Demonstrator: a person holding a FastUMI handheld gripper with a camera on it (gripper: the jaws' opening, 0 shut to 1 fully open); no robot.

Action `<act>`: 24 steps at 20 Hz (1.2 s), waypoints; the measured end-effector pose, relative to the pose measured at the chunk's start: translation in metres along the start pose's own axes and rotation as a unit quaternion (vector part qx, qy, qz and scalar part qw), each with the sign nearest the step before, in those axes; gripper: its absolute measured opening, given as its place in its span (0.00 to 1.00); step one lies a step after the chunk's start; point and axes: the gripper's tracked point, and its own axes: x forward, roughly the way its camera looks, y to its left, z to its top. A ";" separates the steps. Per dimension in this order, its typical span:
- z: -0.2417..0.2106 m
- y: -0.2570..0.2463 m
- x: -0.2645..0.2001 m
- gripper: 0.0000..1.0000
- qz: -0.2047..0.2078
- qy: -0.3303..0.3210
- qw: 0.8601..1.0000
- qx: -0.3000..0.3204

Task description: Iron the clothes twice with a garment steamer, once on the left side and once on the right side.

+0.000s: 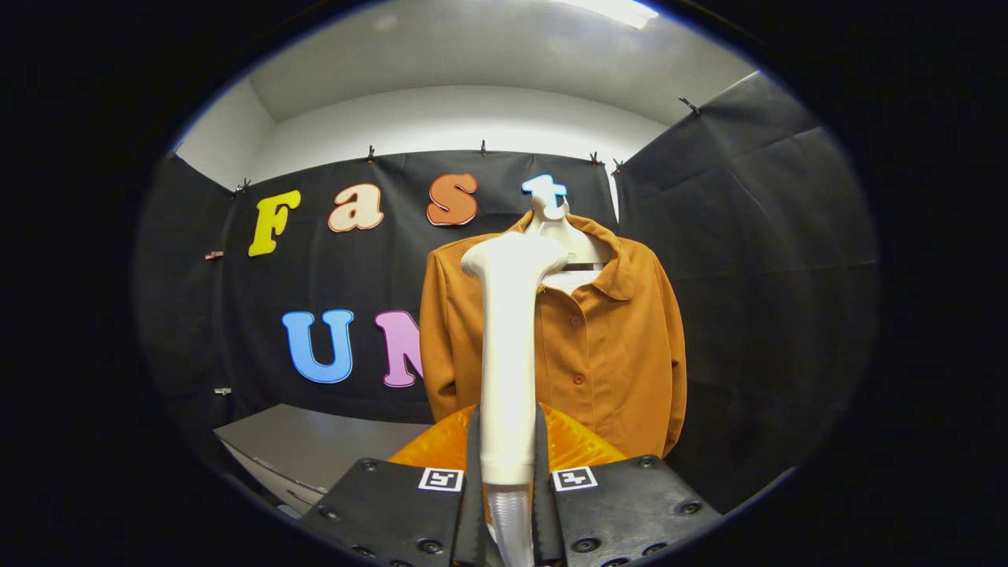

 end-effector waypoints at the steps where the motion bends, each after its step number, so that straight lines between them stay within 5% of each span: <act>1: -0.006 -0.001 0.005 0.26 0.000 0.004 1.000 0.000; 11: -0.068 -0.015 0.026 0.26 -0.011 0.059 0.998 0.009; 24: -0.158 -0.023 -0.010 0.27 -0.018 0.149 0.989 0.006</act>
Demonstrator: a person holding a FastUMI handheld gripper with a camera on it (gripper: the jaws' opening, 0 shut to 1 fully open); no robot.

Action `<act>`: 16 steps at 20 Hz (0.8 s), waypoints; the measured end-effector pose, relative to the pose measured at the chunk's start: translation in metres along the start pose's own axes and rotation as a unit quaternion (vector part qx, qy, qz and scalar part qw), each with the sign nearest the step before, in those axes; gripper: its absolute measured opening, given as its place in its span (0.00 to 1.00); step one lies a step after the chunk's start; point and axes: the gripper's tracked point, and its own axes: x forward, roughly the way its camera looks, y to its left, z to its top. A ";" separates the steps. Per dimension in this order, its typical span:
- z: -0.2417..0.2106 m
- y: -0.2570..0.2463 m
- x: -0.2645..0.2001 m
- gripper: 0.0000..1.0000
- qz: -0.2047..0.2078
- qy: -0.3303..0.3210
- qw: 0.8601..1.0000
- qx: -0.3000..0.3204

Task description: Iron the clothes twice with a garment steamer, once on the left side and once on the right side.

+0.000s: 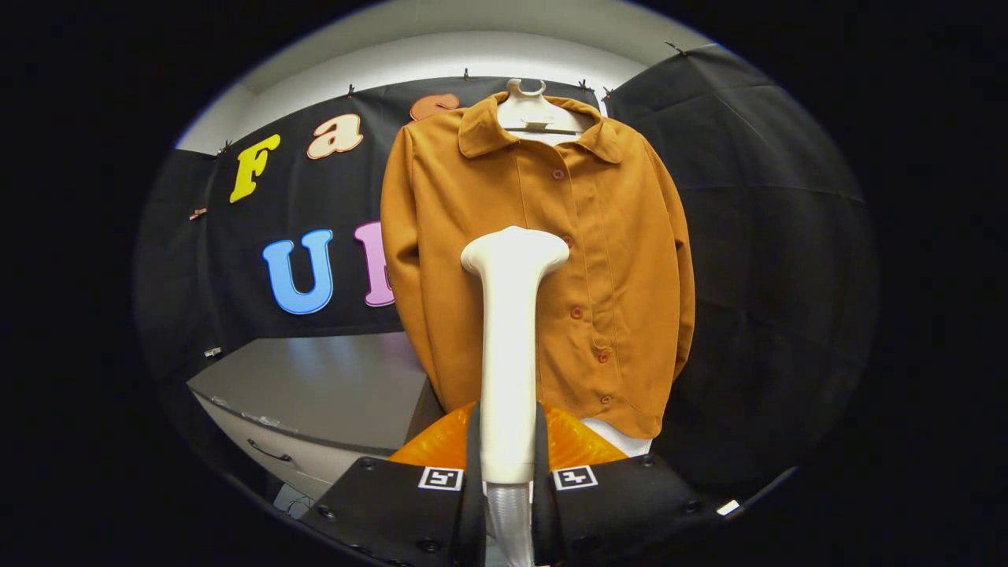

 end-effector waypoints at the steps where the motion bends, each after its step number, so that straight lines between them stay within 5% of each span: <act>1: -0.010 0.000 -0.001 0.27 -0.001 0.009 1.000 0.000; 16: -0.104 -0.007 -0.031 0.27 -0.024 0.117 0.993 0.008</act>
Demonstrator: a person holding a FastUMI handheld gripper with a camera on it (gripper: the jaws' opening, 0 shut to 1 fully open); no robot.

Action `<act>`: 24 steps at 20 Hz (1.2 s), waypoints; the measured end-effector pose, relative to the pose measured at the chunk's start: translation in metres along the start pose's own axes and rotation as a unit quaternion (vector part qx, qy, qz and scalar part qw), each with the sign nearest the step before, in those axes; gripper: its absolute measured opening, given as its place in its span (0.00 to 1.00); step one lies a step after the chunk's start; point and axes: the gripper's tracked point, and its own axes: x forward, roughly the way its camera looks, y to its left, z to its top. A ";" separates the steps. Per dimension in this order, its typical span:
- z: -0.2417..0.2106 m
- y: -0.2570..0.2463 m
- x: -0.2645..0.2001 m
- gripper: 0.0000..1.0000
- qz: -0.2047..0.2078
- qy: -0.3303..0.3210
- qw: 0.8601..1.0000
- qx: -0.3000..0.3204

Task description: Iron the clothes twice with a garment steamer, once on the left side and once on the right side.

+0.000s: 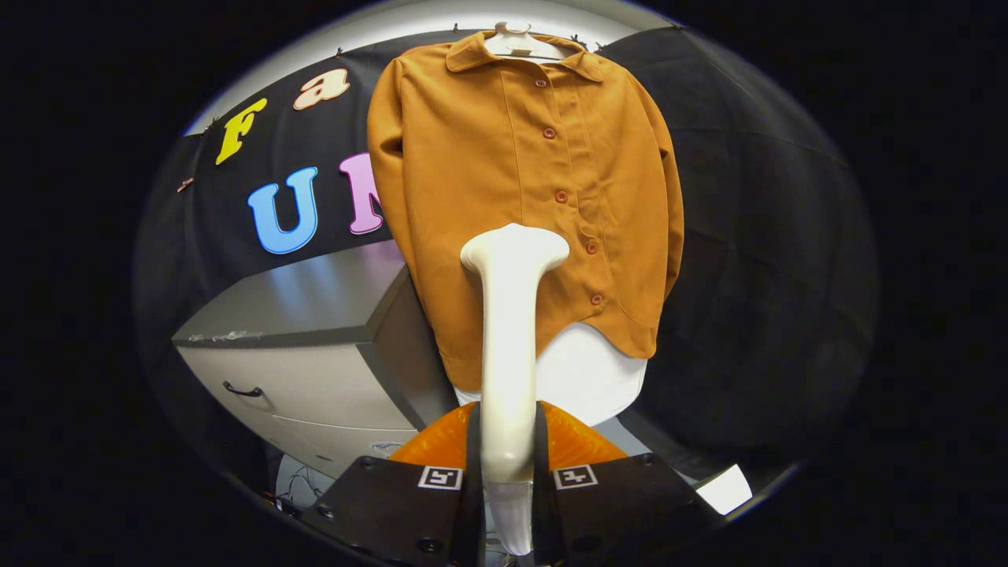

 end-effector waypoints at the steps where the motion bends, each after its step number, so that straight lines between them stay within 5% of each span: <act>1: -0.004 0.000 -0.002 0.27 0.002 0.002 1.000 0.003; 8: 0.025 0.008 -0.037 0.27 0.024 -0.041 0.999 0.001; 24: 0.259 0.004 -0.141 0.26 0.051 -0.279 0.959 -0.002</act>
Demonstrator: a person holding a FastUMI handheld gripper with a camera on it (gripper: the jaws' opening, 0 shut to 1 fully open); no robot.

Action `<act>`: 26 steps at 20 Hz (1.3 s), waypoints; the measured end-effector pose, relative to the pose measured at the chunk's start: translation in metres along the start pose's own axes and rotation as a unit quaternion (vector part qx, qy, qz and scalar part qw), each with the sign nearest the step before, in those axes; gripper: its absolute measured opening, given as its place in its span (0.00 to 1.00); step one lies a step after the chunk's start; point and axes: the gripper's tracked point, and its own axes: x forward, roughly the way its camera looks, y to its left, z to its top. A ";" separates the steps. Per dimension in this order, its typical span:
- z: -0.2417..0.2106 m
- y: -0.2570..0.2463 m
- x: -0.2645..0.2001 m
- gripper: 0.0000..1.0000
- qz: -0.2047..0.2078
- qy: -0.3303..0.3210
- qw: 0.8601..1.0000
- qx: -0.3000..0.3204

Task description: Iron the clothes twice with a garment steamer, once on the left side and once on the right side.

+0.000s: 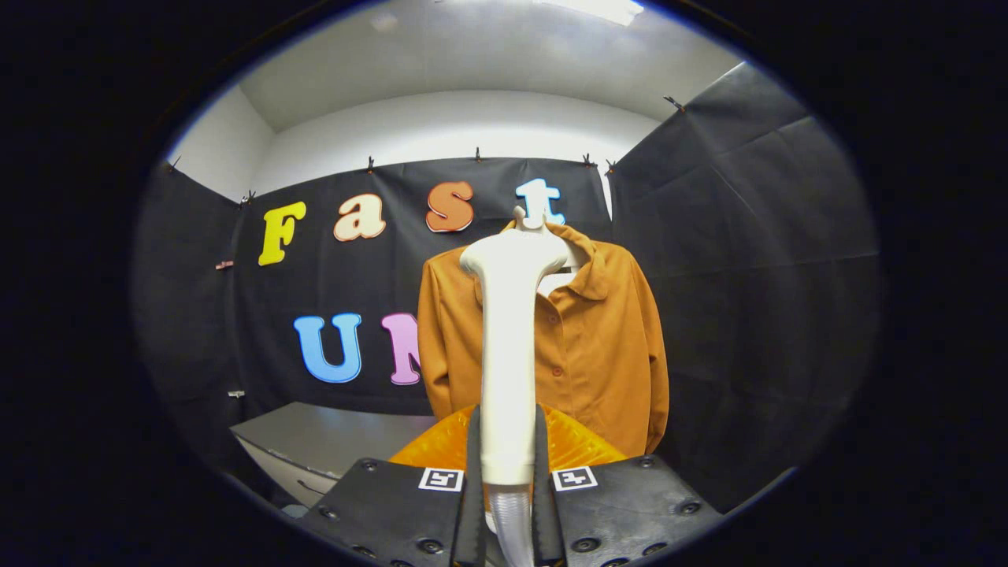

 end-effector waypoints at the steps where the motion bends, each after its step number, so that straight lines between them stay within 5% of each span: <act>1: 0.007 -0.003 0.003 0.26 0.000 -0.005 1.000 -0.002; 11: 0.032 -0.060 0.052 0.26 -0.019 -0.032 0.999 0.004; 26: -0.082 -0.124 0.105 0.27 -0.030 0.055 0.998 0.029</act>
